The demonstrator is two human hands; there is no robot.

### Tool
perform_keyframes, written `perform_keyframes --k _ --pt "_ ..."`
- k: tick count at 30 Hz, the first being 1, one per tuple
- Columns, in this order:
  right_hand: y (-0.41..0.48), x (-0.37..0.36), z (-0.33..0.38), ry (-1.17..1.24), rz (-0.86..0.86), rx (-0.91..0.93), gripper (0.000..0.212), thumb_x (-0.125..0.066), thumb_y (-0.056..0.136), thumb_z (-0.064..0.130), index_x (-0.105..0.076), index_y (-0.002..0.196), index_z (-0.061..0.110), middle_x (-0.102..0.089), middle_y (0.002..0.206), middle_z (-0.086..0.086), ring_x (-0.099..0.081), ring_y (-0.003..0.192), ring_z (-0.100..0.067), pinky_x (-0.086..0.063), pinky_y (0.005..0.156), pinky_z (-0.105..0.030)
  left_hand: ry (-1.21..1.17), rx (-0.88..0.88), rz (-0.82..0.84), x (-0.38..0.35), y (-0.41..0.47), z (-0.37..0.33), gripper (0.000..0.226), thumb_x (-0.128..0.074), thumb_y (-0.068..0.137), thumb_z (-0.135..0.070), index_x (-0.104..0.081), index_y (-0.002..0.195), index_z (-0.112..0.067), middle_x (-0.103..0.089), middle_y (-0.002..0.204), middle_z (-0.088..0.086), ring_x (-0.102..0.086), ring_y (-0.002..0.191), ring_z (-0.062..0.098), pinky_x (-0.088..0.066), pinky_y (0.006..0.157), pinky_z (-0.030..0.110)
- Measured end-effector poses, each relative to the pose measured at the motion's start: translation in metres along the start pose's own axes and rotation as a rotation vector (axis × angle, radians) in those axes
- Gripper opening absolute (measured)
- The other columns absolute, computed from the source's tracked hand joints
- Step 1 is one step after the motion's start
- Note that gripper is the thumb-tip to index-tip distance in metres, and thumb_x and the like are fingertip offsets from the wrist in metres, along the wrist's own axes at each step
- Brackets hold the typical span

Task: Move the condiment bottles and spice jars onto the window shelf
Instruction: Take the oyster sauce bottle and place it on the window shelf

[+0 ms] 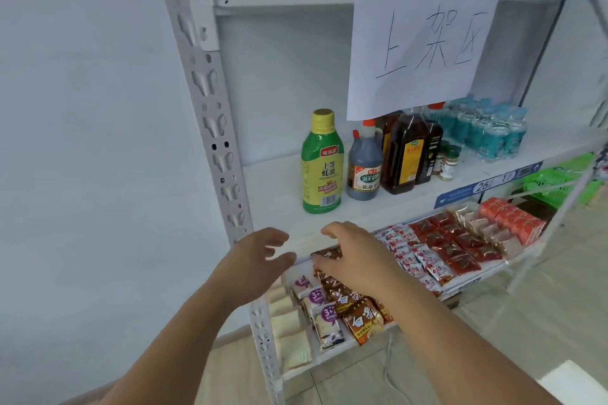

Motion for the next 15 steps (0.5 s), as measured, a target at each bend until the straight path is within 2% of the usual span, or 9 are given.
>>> perform_keyframes --k 4,6,9,11,13,15 --pt "0.025 0.015 -0.036 0.007 0.048 0.034 0.063 -0.063 0.092 0.056 -0.044 0.146 0.030 -0.050 0.147 0.007 -0.054 0.127 -0.015 -0.050 0.103 -0.040 -0.096 0.110 -0.056 -0.022 0.023 -0.017 0.036 -0.069 0.094 -0.041 -0.063 0.128 -0.033 -0.065 0.125 -0.015 -0.065 0.107 0.006 -0.047 0.075 0.017" --pt "0.038 0.019 -0.048 0.081 0.072 0.027 0.063 -0.064 0.090 0.056 -0.045 0.145 0.031 -0.051 0.147 0.010 -0.053 0.129 -0.013 -0.049 0.104 -0.039 -0.126 0.142 -0.080 -0.026 0.038 -0.025 0.036 -0.069 0.093 -0.041 -0.063 0.128 -0.032 -0.065 0.126 -0.015 -0.066 0.107 0.007 -0.047 0.073 0.018" --pt "0.066 0.023 -0.063 0.235 0.055 -0.011 0.063 -0.069 0.088 0.053 -0.048 0.143 0.029 -0.055 0.142 0.011 -0.055 0.126 -0.011 -0.049 0.104 -0.038 -0.178 0.166 -0.140 -0.023 0.071 -0.039 0.042 -0.071 0.092 -0.041 -0.061 0.132 -0.029 -0.063 0.131 -0.012 -0.064 0.114 0.011 -0.055 0.089 0.032" --pt "0.088 0.024 -0.074 0.331 0.032 -0.043 0.061 -0.073 0.088 0.050 -0.050 0.140 0.027 -0.058 0.138 0.009 -0.057 0.123 -0.012 -0.050 0.102 -0.037 -0.189 0.154 -0.186 -0.019 0.096 -0.049 0.049 -0.072 0.091 -0.042 -0.059 0.136 -0.028 -0.062 0.136 -0.009 -0.061 0.120 0.013 -0.054 0.102 0.041" --pt "0.107 0.026 -0.084 0.442 0.014 -0.079 0.064 -0.077 0.085 0.048 -0.048 0.139 0.026 -0.059 0.136 0.006 -0.058 0.122 -0.013 -0.050 0.101 -0.037 -0.210 0.117 -0.221 -0.014 0.121 -0.059 0.057 -0.074 0.090 -0.042 -0.055 0.141 -0.026 -0.058 0.142 -0.006 -0.057 0.128 0.013 -0.050 0.107 0.043" --pt "0.124 0.025 -0.091 0.574 0.034 -0.115 0.081 -0.081 0.083 0.046 -0.040 0.148 0.022 -0.057 0.142 0.001 -0.057 0.124 -0.016 -0.050 0.105 -0.040 -0.241 0.093 -0.255 -0.010 0.145 -0.067 0.066 -0.075 0.090 -0.040 -0.049 0.148 -0.023 -0.053 0.149 -0.004 -0.052 0.134 0.015 -0.048 0.108 0.041"
Point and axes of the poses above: each hand's wrist, its own y-axis towards the middle knuckle, its own x-axis out of the back of the hand, z = x × y, the point moved 2 cm from there along y, towards the middle knuckle
